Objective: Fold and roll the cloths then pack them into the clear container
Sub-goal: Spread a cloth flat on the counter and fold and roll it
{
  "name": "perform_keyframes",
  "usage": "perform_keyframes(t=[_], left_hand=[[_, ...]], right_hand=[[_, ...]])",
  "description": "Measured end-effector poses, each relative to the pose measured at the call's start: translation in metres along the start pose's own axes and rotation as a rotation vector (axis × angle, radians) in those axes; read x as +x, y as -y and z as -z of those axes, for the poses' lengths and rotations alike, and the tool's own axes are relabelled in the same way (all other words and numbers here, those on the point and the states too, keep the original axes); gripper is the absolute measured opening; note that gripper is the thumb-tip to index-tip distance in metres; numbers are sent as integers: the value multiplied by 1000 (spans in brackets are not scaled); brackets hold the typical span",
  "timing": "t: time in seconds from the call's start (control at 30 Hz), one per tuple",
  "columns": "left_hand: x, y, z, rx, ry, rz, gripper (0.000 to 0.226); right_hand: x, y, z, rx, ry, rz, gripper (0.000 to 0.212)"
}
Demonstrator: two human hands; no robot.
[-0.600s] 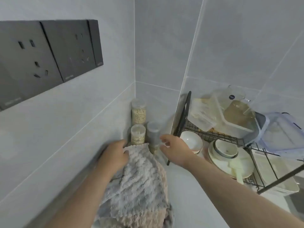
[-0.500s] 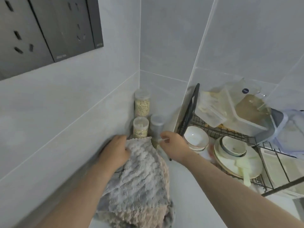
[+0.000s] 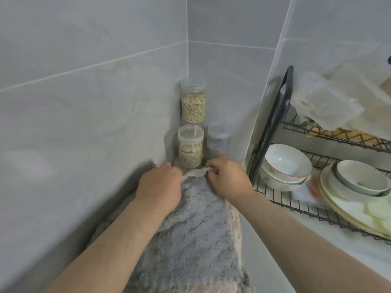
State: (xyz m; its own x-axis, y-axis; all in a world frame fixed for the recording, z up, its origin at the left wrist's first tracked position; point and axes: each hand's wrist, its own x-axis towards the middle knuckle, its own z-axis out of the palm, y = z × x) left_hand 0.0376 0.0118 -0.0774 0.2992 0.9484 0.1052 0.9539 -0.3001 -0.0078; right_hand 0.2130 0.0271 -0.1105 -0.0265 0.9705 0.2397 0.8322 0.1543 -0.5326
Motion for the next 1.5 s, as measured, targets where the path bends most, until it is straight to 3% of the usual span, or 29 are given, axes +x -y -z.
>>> perform_keyframes(t=[0.07,0.17,0.57,0.7,0.87,1.1,1.27,1.37,1.5], left_hand=[[-6,3,-4,14,-72,-17,25],[-19,7,-7,7,-197,-13,17],[-94,27,16,-180,-602,-24,15],[-123,26,33,-573,-514,-96,12],[-141,24,68,-1160,-270,-201,14],[-117,-36,97,-1425,-27,-223,3],[-83,-101,105,-1781,192,-186,8],[-71,-130,104,-1877,224,-250,13],[-74,-144,91,-1814,192,-365,17]], right_hand=[[-7,-4,0,4,-80,62,19],[-19,-7,6,12,-203,116,16],[-141,13,91,229,-596,-149,20],[-193,29,110,333,-664,-253,18],[-243,44,161,591,-794,-295,6],[-282,26,222,771,-829,-349,6],[-286,-4,249,881,-892,-403,5],[-291,-17,259,973,-938,-344,4],[-312,-40,263,1009,-921,-236,7]])
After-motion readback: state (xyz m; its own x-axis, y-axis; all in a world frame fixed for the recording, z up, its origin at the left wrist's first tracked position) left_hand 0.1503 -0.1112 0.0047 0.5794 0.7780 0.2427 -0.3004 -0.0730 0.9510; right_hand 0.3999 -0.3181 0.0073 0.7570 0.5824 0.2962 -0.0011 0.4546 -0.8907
